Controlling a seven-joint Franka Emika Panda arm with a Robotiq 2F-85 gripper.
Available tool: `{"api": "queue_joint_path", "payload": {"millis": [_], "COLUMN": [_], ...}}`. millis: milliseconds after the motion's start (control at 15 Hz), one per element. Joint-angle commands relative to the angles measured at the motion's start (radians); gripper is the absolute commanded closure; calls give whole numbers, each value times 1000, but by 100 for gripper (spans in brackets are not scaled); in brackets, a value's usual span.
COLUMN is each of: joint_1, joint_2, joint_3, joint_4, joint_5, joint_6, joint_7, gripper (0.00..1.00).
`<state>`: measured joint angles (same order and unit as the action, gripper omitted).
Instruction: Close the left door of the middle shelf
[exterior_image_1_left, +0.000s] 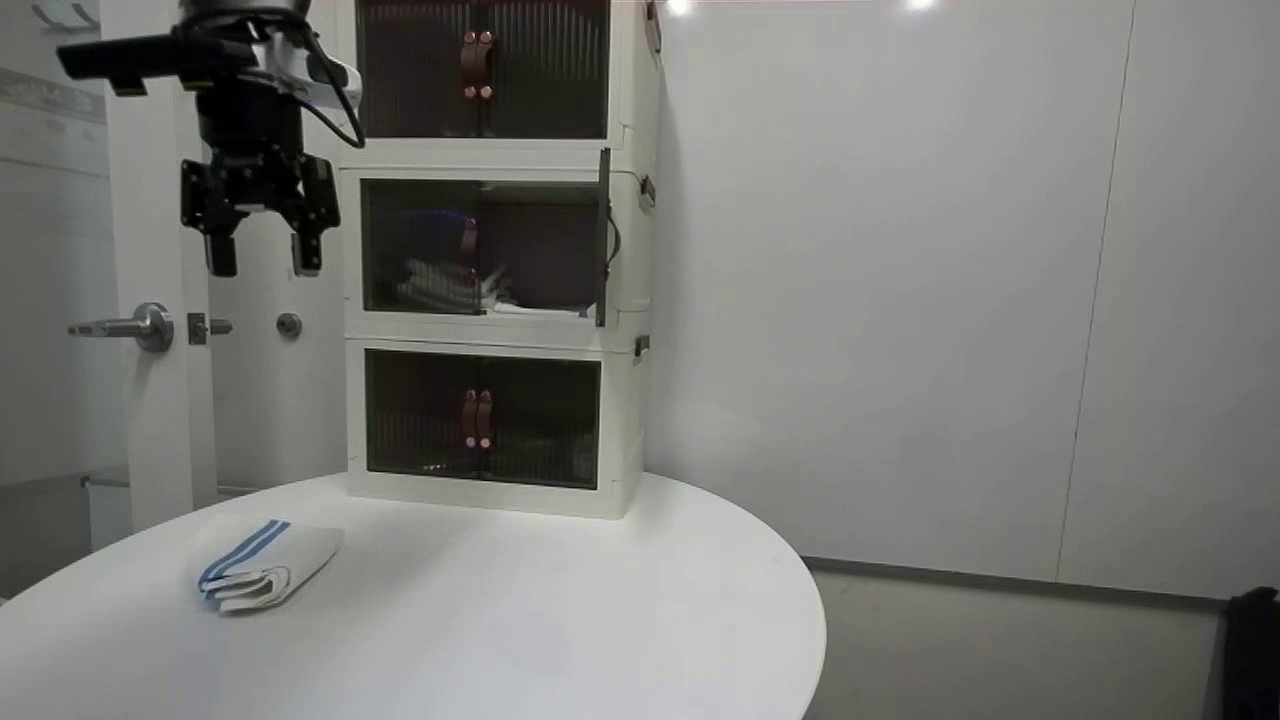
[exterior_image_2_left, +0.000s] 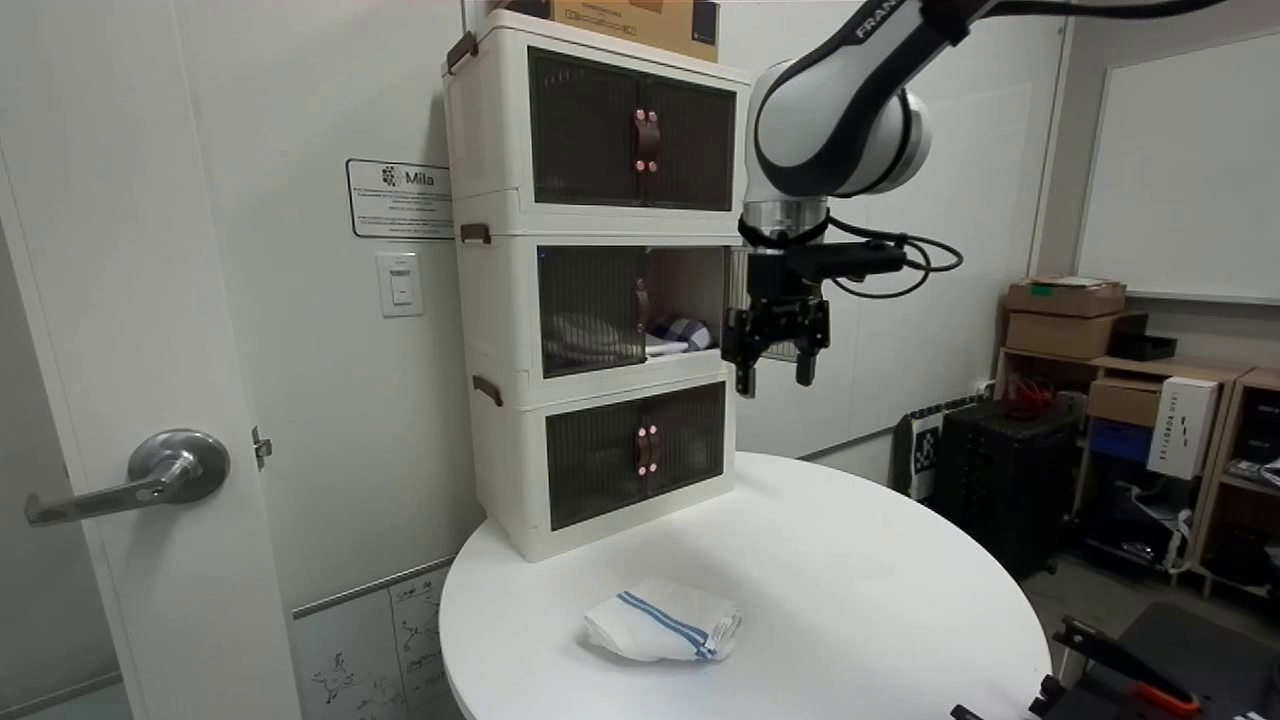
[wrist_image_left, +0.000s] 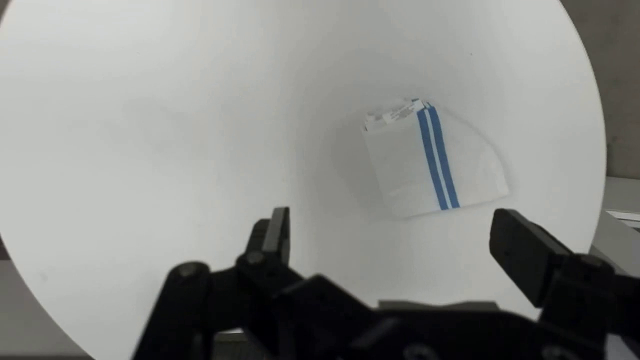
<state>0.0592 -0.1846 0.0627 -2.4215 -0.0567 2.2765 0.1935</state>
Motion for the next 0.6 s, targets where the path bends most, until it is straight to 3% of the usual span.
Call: {"api": "queue_joint_path", "payload": {"millis": [0, 267, 533], "joint_1": [-31, -46, -46], "joint_2": [-233, -430, -561], "joint_3": [28, 63, 47], "joint_4": [-197, -311, -354], "joint_5": [-93, -138, -90], "joint_6": [23, 96, 220], "joint_7": [96, 127, 87], "gripper": [0, 0, 0]}}
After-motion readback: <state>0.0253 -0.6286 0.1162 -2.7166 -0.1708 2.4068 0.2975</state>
